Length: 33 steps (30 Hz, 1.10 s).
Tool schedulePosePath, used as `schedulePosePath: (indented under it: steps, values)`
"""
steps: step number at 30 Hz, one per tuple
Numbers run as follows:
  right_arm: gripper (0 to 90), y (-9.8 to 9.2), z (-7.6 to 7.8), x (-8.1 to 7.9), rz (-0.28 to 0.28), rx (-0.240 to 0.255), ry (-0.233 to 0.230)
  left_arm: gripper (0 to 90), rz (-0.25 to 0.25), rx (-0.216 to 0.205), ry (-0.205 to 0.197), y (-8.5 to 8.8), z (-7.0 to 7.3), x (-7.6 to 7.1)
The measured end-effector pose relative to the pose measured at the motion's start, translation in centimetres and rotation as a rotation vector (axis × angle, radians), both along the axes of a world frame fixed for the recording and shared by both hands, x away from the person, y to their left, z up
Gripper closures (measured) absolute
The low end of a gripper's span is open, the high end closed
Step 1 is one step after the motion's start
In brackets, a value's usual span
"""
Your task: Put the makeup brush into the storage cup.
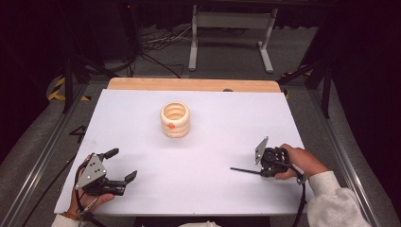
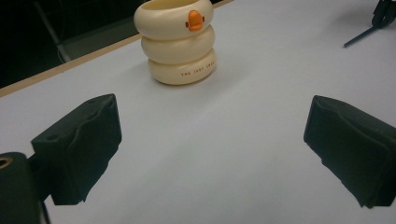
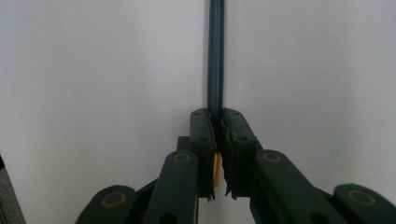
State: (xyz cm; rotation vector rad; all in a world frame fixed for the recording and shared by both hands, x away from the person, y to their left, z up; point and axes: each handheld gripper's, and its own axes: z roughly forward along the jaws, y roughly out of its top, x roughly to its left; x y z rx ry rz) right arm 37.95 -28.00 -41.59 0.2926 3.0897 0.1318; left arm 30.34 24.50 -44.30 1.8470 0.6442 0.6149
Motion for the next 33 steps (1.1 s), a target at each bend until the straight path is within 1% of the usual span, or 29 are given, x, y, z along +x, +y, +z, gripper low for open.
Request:
schedulePosePath:
  steps: [2, 4, 6, 7, 8, 9, 10, 12, 15, 16, 18, 19, 21, 22, 23, 24, 25, 27, 28, 29, 31, 32, 33]
  values:
    - [84.0, 0.1, 0.0, 0.0, 0.0, -0.005, -0.001, 4.9, -0.002, 0.008, -0.002, 0.0, 0.0, 0.0]
    - [84.1, 0.2, 0.1, -0.2, 0.008, -0.017, -0.012, 5.0, -0.002, 0.007, -0.001, 0.0, 0.0, 0.0]
    - [84.1, 0.3, 0.2, -0.3, 0.014, -0.012, -0.021, 5.2, -0.003, 0.006, 0.002, 0.0, 0.0, 0.0]
    - [84.1, 0.3, 0.2, -0.4, 0.023, -0.004, -0.033, 5.2, -0.003, 0.008, 0.002, -0.1, 0.0, 0.0]
    - [84.1, 0.3, 0.6, -0.5, 0.022, 0.013, -0.056, 5.2, -0.004, 0.008, 0.002, -0.1, 0.0, 0.1]
    - [84.1, 0.3, 0.9, -0.6, 0.025, 0.031, -0.066, 5.2, -0.004, 0.008, 0.003, -0.1, 0.0, 0.1]
    - [84.2, 0.3, 1.2, -0.6, 0.018, 0.045, -0.082, 5.2, -0.004, 0.009, 0.003, -0.1, 0.0, 0.1]
    - [84.1, 0.2, 1.7, -0.6, 0.021, 0.07, -0.111, 5.3, -0.005, 0.014, 0.005, -0.2, 0.0, 0.2]
    - [84.1, 0.1, 2.6, -0.5, 0.012, 0.122, -0.138, 5.6, 0.0, 0.019, 0.007, -0.3, -0.1, 0.2]
    - [84.1, 0.2, 2.9, -0.5, 0.007, 0.127, -0.142, 5.8, 0.005, 0.021, 0.005, -0.4, 0.0, 0.3]
    - [84.1, 0.4, 3.4, -0.5, 0.012, 0.12, -0.153, 5.8, 0.013, 0.032, -0.009, -0.6, 0.1, 0.4]
    - [84.1, 0.7, 3.6, -0.4, 0.01, 0.124, -0.156, 6.2, 0.011, 0.027, -0.016, -0.7, 0.1, 0.4]
    - [84.1, 1.1, 4.0, -0.3, 0.018, 0.105, -0.167, 6.9, 0.005, 0.038, -0.024, -1.2, 0.2, 0.6]
    - [84.1, 1.1, 4.0, -0.3, 0.018, 0.105, -0.167, 6.8, 0.005, 0.038, -0.024, -1.2, 0.2, 0.6]
    - [84.1, 1.6, 4.2, -0.2, 0.027, 0.098, -0.174, 6.8, 0.004, 0.055, -0.025, -1.5, 0.1, 0.6]
    - [84.2, 1.9, 4.4, -0.2, 0.034, 0.092, -0.181, 7.2, -0.002, 0.088, -0.04, -1.9, 0.1, 0.5]
    - [84.1, 2.4, 4.6, -0.2, 0.036, 0.103, -0.186, 7.7, -0.005, 0.114, -0.053, -2.2, 0.1, 0.5]
    - [84.1, 3.2, 4.8, 0.0, 0.046, 0.103, -0.194, 8.2, -0.007, 0.122, -0.062, -2.7, 0.2, 0.5]
    - [84.1, 3.7, 4.8, 0.2, 0.052, 0.103, -0.203, 8.2, -0.011, 0.136, -0.071, -2.9, 0.2, 0.6]
    - [84.1, 4.1, 4.8, 0.4, 0.06, 0.104, -0.202, 8.5, -0.01, 0.142, -0.07, -3.1, 0.3, 0.7]
    - [84.1, 4.9, 4.9, 0.5, 0.058, 0.096, -0.2, 9.0, -0.019, 0.158, -0.082, -3.5, 0.3, 0.8]
    - [84.1, 5.3, 5.0, 0.7, 0.068, 0.094, -0.206, 9.4, -0.021, 0.177, -0.095, -3.8, 0.4, 0.9]
    - [84.1, 5.9, 5.1, 0.8, 0.07, 0.093, -0.209, 9.7, -0.022, 0.182, -0.097, -3.9, 0.4, 1.0]
